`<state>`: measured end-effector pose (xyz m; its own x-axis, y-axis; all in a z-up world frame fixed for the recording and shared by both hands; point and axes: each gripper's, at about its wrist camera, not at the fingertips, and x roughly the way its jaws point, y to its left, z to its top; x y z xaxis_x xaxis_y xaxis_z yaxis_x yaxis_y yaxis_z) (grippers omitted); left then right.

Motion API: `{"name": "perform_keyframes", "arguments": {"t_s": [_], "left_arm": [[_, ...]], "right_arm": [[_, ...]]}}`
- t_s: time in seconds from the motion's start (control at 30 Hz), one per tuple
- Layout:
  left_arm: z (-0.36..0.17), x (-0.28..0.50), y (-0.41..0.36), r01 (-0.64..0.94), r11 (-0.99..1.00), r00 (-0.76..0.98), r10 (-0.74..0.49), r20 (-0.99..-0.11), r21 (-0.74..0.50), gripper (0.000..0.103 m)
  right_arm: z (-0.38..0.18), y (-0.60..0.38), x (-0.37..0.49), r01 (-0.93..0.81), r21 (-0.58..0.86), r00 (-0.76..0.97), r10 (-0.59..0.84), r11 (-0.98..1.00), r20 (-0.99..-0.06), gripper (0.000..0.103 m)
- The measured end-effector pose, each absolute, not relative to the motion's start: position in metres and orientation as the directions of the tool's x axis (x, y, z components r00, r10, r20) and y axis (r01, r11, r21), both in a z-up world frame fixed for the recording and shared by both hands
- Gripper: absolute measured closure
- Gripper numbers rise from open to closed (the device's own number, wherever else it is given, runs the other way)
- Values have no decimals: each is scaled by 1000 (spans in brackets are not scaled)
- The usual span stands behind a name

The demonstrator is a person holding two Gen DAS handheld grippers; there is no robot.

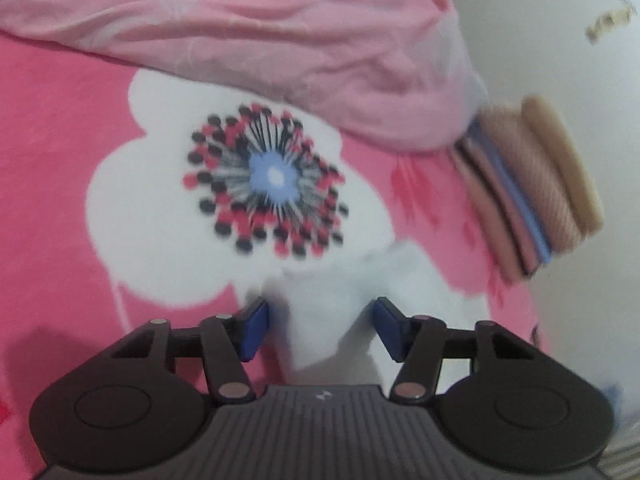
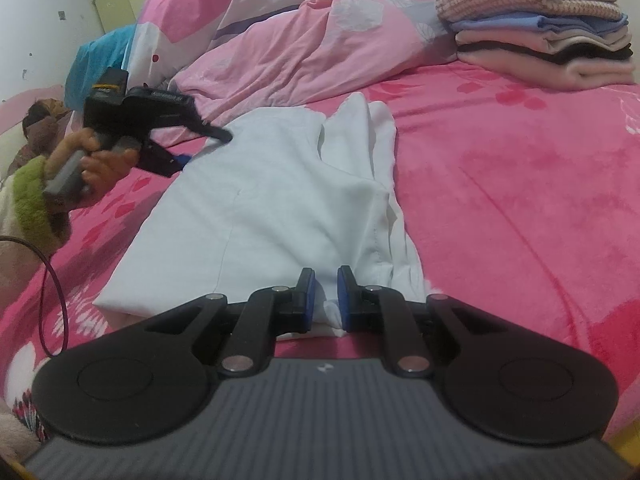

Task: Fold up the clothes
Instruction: 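Open the left gripper and lift it away while the right gripper holds the shirt edge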

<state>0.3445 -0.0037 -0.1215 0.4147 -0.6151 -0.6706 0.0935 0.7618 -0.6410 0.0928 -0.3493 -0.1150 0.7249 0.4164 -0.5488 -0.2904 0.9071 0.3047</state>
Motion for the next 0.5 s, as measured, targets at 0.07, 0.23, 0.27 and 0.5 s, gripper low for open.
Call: {"name": "perform_keyframes", "arguments": {"t_s": [0.07,0.23,0.27,0.5], "left_arm": [[-121,351,4,55,731,442,-629,-639,-681,46],[-96,345,18,50,743,590,-562,-580,-668,46],[-87,338,15,79,768,616,-539,-574,-635,45],[-44,249,-73,494,855,660,-489,-570,-161,43]], "right_arm": [[-115,-350,93,-289,308,726,417,906,-547,93],[-116,-351,93,-285,320,726,422,904,-543,93],[-116,-351,93,-285,320,726,421,904,-543,93],[-115,-351,93,-272,324,730,414,906,-544,93]]}}
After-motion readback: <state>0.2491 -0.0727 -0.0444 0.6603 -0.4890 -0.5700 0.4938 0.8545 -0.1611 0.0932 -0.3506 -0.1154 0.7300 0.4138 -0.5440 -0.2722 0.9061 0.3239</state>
